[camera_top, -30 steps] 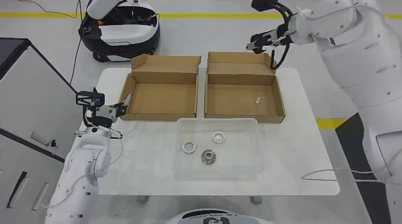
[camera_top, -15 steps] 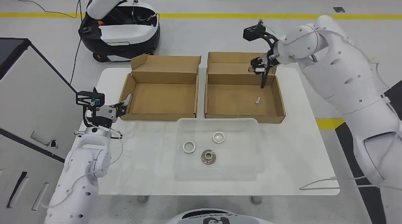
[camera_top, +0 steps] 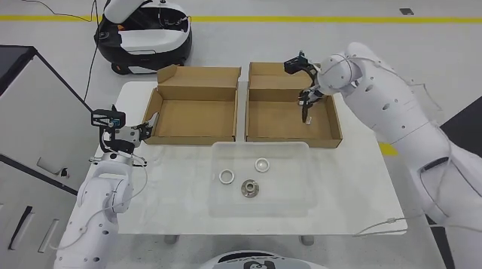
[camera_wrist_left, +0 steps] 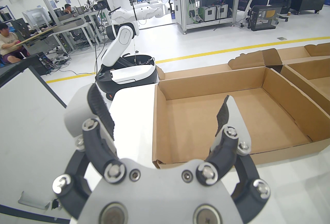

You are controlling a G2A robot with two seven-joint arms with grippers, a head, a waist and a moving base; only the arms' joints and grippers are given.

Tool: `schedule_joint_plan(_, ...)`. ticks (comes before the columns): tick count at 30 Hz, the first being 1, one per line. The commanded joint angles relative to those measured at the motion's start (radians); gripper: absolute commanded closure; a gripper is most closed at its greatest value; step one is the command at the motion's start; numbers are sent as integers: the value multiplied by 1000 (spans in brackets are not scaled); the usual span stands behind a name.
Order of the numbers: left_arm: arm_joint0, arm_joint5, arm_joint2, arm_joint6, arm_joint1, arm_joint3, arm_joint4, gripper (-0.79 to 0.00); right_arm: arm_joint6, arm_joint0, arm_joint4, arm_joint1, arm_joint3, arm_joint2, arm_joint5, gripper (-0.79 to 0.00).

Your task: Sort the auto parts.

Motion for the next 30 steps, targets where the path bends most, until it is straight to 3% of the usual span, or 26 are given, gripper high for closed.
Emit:
schedule_joint_plan(1, 0, 0, 0, 0, 0, 0, 0, -785, -2, -4, 3, -7, 11, -8, 3, 0)
schedule_joint_plan(30, 0, 0, 0, 0, 0, 0, 0, -785, -38, -33, -64, -116, 196, -123, 36, 0)
